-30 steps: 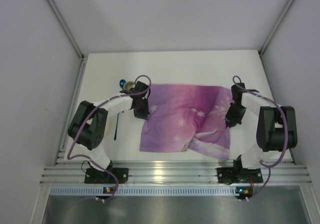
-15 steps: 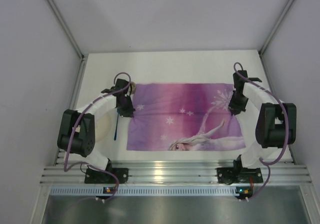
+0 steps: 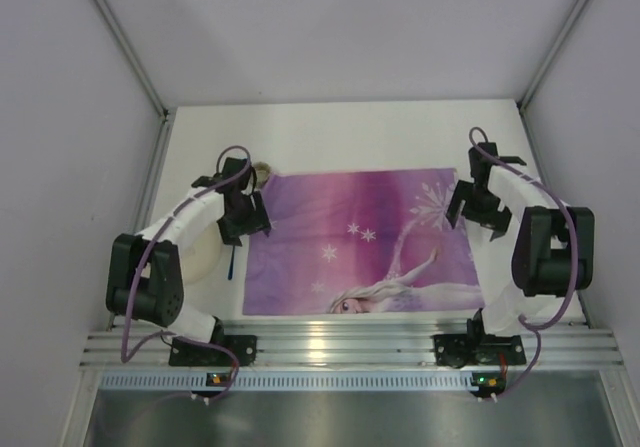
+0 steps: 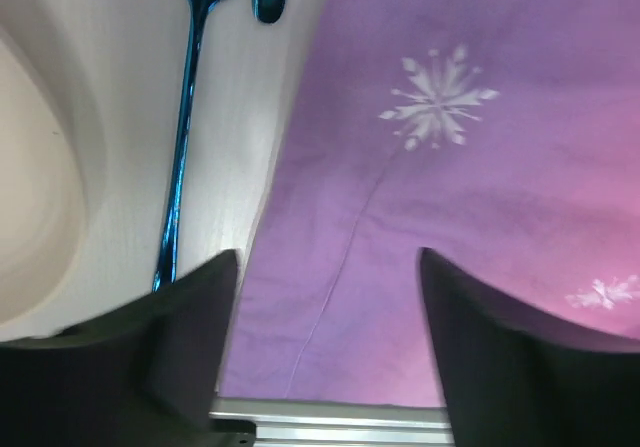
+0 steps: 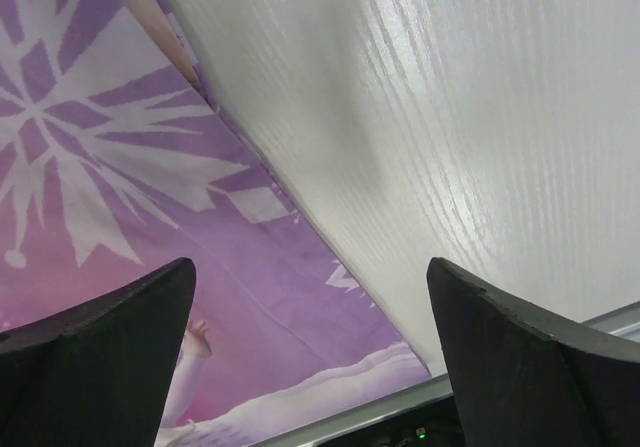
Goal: Set the dinner table for one person
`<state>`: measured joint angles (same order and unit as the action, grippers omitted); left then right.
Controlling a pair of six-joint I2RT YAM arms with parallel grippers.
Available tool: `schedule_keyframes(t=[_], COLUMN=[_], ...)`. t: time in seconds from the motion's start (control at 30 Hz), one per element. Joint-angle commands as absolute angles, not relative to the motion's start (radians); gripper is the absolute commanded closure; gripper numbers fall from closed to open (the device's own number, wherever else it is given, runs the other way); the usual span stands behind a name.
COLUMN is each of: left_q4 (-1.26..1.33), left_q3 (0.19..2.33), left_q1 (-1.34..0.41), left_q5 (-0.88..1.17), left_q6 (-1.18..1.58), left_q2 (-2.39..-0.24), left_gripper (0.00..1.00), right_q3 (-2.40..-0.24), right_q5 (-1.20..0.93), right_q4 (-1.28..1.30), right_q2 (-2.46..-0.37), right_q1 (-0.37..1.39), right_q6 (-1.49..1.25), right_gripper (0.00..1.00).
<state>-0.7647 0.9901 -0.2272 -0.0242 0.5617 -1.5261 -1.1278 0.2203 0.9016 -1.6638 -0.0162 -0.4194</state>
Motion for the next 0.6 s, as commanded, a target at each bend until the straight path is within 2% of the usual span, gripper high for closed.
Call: schedule_keyframes(t=[0.0,0.03,0.07,0.27,0.57], left_q4=[-0.838,-0.842,-0.851,-0.812,-0.677], left_q3=[1.118,1.136,1.173,1.238,1.414], left_q1=[-0.224,-0.224,-0.224,-0.206,-0.16], left_q5=[-0.049,-0.067,-0.083,-0.166,-0.167], left_q6=[0.592,0.591,0.592,0.594,0.604], left_q2=[-1.416,-1.407,-1.407,-1.472,-1.724], left_gripper=[0.14,0.02,0.02,0.02,0.11], right_q3=[-1.195,-1.198,-1.203,-1.16,-1.083], right_q5=[0.218,0.201,0.198,0.127,0.005], right_q4=[0.939,0.94,0.946,0.966,0.897], right_q2=[-1.53,-1.49,-1.473,-1.399,-1.345], right_q1=[-0.015,-0.009,-0.008,0.064,0.12], right_q6=[-0.431,-0.436,-0.445,-0.453,-0.413], right_gripper=[0.0,0.0,0.0,0.0,0.0])
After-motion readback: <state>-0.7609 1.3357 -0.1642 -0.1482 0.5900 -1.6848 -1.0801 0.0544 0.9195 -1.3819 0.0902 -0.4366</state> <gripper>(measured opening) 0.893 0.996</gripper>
